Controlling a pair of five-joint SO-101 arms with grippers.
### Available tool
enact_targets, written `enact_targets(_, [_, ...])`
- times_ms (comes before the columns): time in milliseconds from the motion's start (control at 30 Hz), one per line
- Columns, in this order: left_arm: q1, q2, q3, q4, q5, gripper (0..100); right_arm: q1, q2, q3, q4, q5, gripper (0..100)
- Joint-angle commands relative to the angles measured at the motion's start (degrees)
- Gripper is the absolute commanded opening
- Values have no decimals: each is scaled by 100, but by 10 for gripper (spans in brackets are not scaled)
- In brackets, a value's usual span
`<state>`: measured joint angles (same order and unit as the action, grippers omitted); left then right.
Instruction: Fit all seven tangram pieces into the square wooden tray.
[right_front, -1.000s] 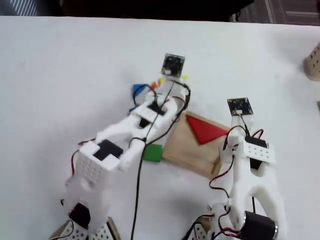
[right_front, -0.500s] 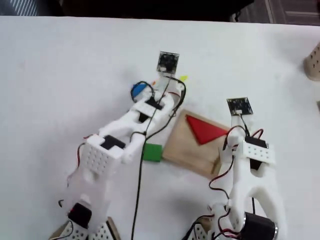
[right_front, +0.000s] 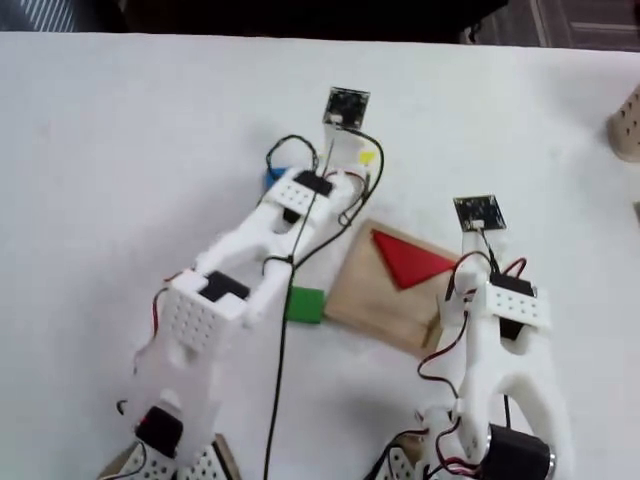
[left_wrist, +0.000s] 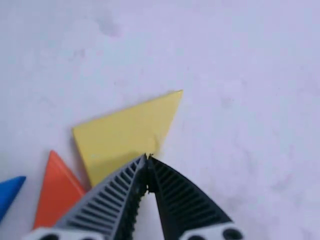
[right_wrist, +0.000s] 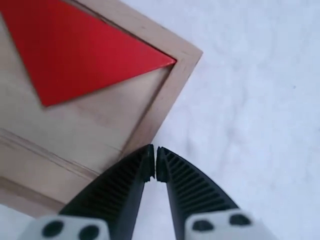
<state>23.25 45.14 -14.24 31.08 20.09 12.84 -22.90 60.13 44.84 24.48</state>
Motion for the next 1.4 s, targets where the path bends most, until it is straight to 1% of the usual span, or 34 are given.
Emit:
enact_targets(0, [-40,-84,97,62,-26,21,-66,-171,-18,-40,70,18])
enact_targets(100, [-66,-268,105,-369,-26,21,-66,-171,-18,-40,70,18])
enact_targets(200, [-92,-426,149,-1204,105,20,-66,-171,-18,-40,70,18])
enact_targets(300, [-92,-154,149,-2409,615,20,-66,-171,-18,-40,70,18])
enact_targets(400, [-75,365,123,-3798,677,20,-75,-180,-18,92,70,18])
enact_targets(467, [-66,637,97,-4448,668,20,-66,-180,-18,145,70,18])
enact_targets(500, [-66,734,97,-4659,668,20,-57,-180,-18,180,70,18])
enact_targets(567, [-57,796,88,-4721,668,21,-66,-180,-18,189,70,18])
enact_targets(633, [-75,813,88,-4580,712,21,-66,-180,-18,189,70,18])
enact_targets(700, [-84,778,62,-4158,721,21,-66,-180,-18,198,70,18])
enact_targets(733, [-92,778,-53,-3824,730,20,-66,-180,-18,198,70,18])
enact_targets(800, [-92,778,-422,-2796,844,20,-66,-180,-18,198,70,18])
enact_targets(900, [-180,848,-1222,-844,1538,21,-66,-180,-18,207,70,18])
enact_targets(933, [-224,892,-1451,-308,1705,22,-66,-180,-18,242,79,18])
enact_targets(1000, [-347,1059,-1829,519,1811,22,-66,-180,-35,312,176,18])
enact_targets(1033, [-400,1165,-1969,782,1811,22,-66,-180,-35,321,264,18])
enact_targets(1167, [-365,1376,-2127,1073,1741,22,-75,-180,-26,321,325,18])
enact_targets(1233, [-180,1218,-2040,1134,1407,21,-75,-180,-26,312,334,18])
enact_targets(1300, [4,963,-1837,1301,1266,20,-75,-180,-26,303,334,18])
enact_targets(1367, [163,681,-1442,1292,1284,20,-75,-180,-26,303,343,18])
